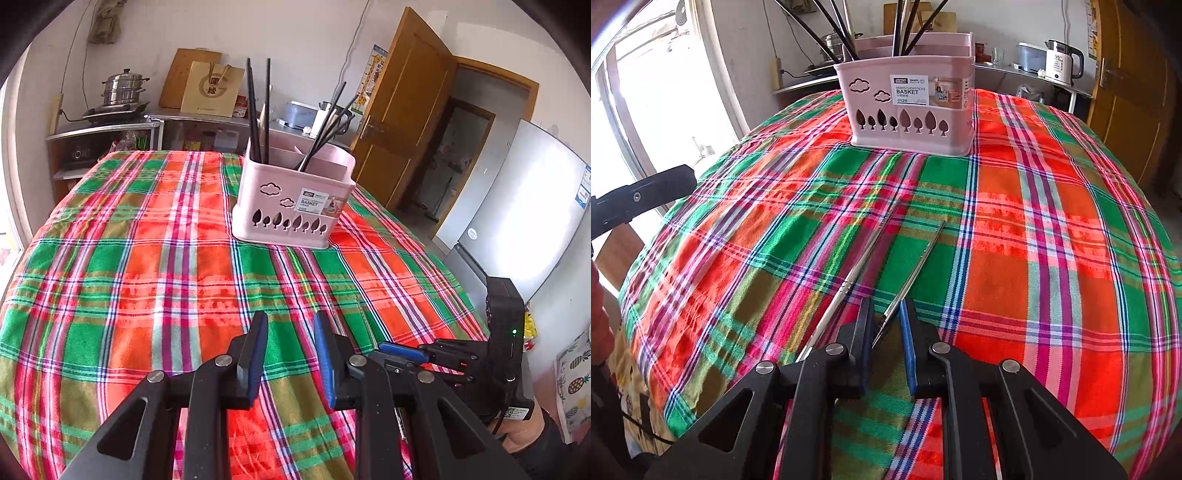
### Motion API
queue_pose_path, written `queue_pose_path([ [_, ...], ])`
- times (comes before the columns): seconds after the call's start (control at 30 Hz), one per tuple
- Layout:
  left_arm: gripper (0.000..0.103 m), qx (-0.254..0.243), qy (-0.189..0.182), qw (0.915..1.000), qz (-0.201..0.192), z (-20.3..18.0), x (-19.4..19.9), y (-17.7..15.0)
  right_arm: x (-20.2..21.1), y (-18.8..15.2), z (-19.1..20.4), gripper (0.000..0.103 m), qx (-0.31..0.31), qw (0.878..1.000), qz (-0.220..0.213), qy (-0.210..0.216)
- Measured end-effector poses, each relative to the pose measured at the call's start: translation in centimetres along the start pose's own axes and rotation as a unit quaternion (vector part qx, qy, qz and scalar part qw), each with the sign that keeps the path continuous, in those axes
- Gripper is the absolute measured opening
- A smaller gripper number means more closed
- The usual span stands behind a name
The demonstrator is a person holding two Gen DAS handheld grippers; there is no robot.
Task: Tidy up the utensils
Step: 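Move both open tools back down to the last chopsticks, then grasp a metal chopstick with the left tool while the right tool grasps another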
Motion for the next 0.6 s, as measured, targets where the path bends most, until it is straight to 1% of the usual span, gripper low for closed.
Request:
queue_pose_path([
  [0.07,0.025,0.002,-0.007,0.9998,0.019,-0.5,-1.4,-0.1,0.2,0.0,-1.0,0.011,0.0,1.0,0.0,0.0],
  [0.13,0.025,-0.001,-0.017,0.9992,0.036,-1.1,-2.9,-0.2,0.3,0.0,-2.1,0.01,0.0,1.0,0.002,-0.001],
  [0.23,0.025,-0.002,-0.023,0.998,0.059,-2.1,-5.2,-0.5,0.7,0.1,-4.0,0.009,-0.012,1.0,0.001,-0.013],
  [0.33,0.025,0.0,-0.028,0.9962,0.082,-3.1,-7.6,-0.8,0.8,0.2,-5.4,0.009,-0.025,1.0,0.002,-0.009],
  [0.4,0.025,-0.004,-0.026,0.995,0.096,-3.6,-9.2,-1.0,0.7,0.7,-5.7,0.009,-0.025,0.999,-0.001,-0.02],
  [0.5,0.025,-0.012,-0.022,0.9929,0.117,-4.5,-11.3,-1.2,0.3,1.6,-6.0,0.01,-0.024,0.999,-0.008,-0.022],
  [0.6,0.025,-0.026,-0.009,0.9908,0.132,-5.2,-12.9,-1.4,-0.7,2.6,-6.0,0.01,-0.015,1.0,-0.009,-0.021],
])
Point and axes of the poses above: each gripper's, at about its wrist camera, not at the fingertips, and x roughly against the way its jaws point, z to its left, y to its top, the point moved 1 cm from there along -x, roughly the way its jaws point, and after that the axes turned 9 degrees about -z, right-handed, at the moved point
